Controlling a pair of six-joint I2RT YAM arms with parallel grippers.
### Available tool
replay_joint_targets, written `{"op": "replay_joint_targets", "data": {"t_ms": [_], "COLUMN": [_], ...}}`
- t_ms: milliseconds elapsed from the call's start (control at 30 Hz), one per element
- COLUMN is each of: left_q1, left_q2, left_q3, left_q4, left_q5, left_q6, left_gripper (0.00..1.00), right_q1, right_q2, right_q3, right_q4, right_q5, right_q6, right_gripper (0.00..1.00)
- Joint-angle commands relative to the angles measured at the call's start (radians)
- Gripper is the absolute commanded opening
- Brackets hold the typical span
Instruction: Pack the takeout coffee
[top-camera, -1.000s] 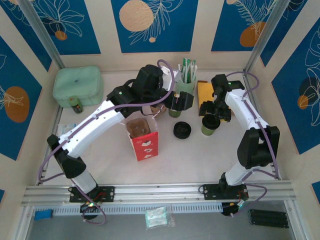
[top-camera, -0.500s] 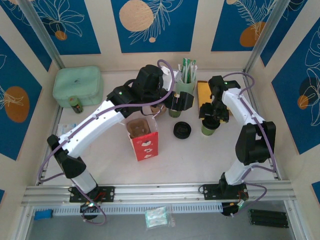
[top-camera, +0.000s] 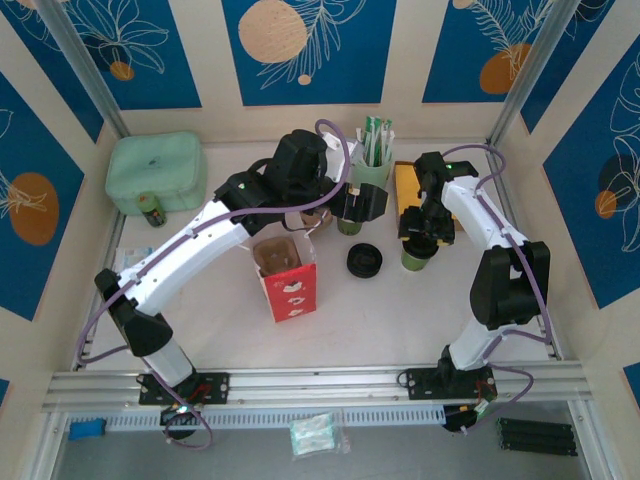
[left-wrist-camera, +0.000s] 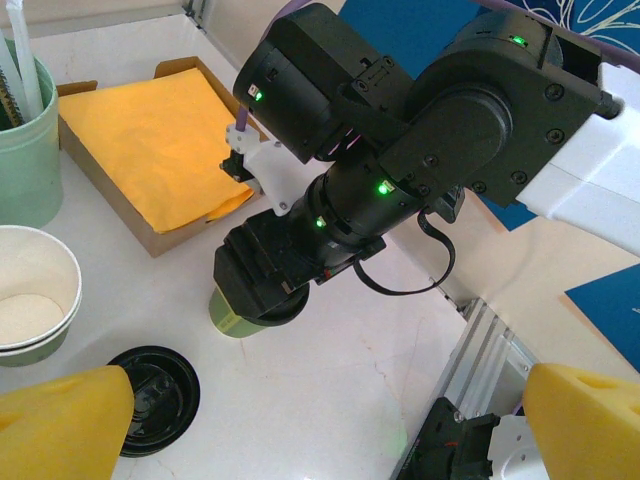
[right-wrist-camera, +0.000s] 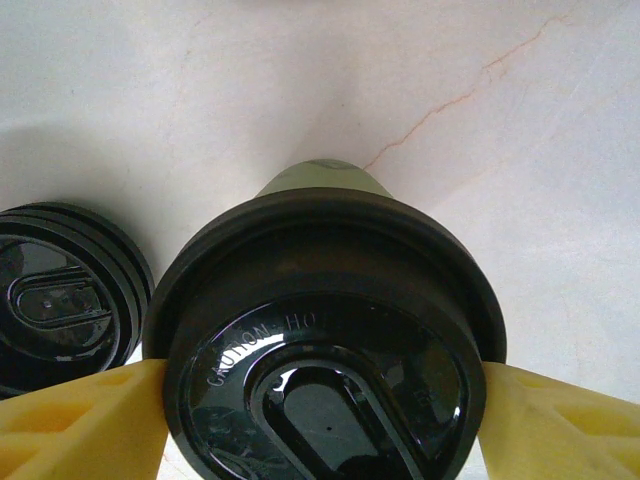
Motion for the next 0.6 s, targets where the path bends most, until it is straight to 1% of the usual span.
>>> {"op": "replay_joint_targets", "data": {"t_ms": [0,567], "left_q1": [-0.011,-0.013], "left_q2": [0.011,0.014], "left_q3": [0.034,0.038], "left_q4": [-0.006,-0.008], "left_q5": [0.003,0.006], "left_q6": [0.025,0.028], "left_gripper": [0.99,0.99], "right_q1": [0.004,0.007], "right_q2": [-0.007,0.013], "right_q3": [-0.018,-0.023], "right_q4": [-0.014,-0.017], "right_q5": [-0.001,-0.001], "right_q6": [-0.011,-0.020], "right_gripper": [0.76,0.76]}}
